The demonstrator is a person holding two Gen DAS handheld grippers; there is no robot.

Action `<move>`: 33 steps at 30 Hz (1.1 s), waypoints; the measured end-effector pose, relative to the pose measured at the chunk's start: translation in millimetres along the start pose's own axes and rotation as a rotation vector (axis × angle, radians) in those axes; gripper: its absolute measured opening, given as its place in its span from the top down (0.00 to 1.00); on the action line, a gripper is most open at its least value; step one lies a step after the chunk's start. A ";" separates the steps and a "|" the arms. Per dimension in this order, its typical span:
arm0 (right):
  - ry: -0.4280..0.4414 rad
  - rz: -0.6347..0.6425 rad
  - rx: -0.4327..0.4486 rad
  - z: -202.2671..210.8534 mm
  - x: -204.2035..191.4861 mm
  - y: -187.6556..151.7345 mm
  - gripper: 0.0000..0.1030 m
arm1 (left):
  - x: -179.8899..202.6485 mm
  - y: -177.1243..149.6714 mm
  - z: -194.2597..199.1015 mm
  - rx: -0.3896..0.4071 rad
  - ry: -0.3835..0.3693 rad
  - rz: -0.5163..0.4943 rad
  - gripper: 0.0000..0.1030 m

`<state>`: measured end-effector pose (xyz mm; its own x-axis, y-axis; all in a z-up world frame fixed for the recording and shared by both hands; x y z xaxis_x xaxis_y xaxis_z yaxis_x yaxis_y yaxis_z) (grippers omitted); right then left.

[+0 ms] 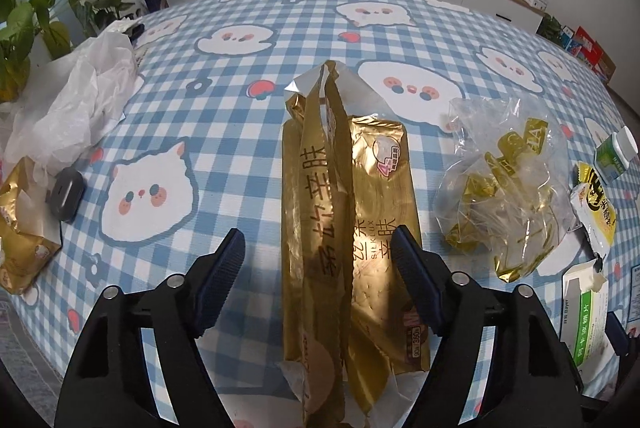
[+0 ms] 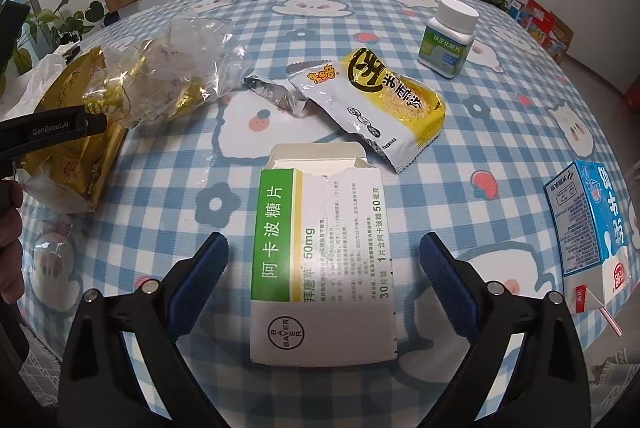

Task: Collect trash
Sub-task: 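Grasp the long gold wrapper with the left tool while the right tool grasps the white-green medicine box, then lift the gold wrapper and medicine box and carry both over the black bin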

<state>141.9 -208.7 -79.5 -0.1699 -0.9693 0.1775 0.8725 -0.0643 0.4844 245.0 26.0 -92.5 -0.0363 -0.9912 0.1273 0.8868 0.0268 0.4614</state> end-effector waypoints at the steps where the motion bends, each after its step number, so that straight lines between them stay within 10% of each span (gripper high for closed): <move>1: 0.002 -0.002 -0.003 -0.6 -0.3 -0.1 0.15 | 0.0 -0.6 -0.4 -0.006 -0.004 0.002 0.36; 14: 0.004 -0.009 0.010 2.0 -0.5 0.3 0.43 | 4.5 -2.9 -1.3 -0.030 -0.027 0.003 0.89; 33: 0.039 -0.022 0.064 29.8 1.8 -0.4 0.44 | -4.8 -27.1 36.7 0.029 -0.108 0.034 1.00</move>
<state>127.6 -203.4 -53.9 -0.1694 -0.9765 0.1334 0.8375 -0.0713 0.5418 204.2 34.8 -73.4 -0.0568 -0.9700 0.2365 0.8745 0.0659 0.4805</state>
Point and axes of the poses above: each gripper's, at about its wrist camera, not at the fingertips, and z roughly against the way its jaws point, x to its right, y to its top, the point moved 1 cm from there along -z, roughly the way its jaws point, and after that the axes turned 10 degrees about -y, right-handed, at the moved point
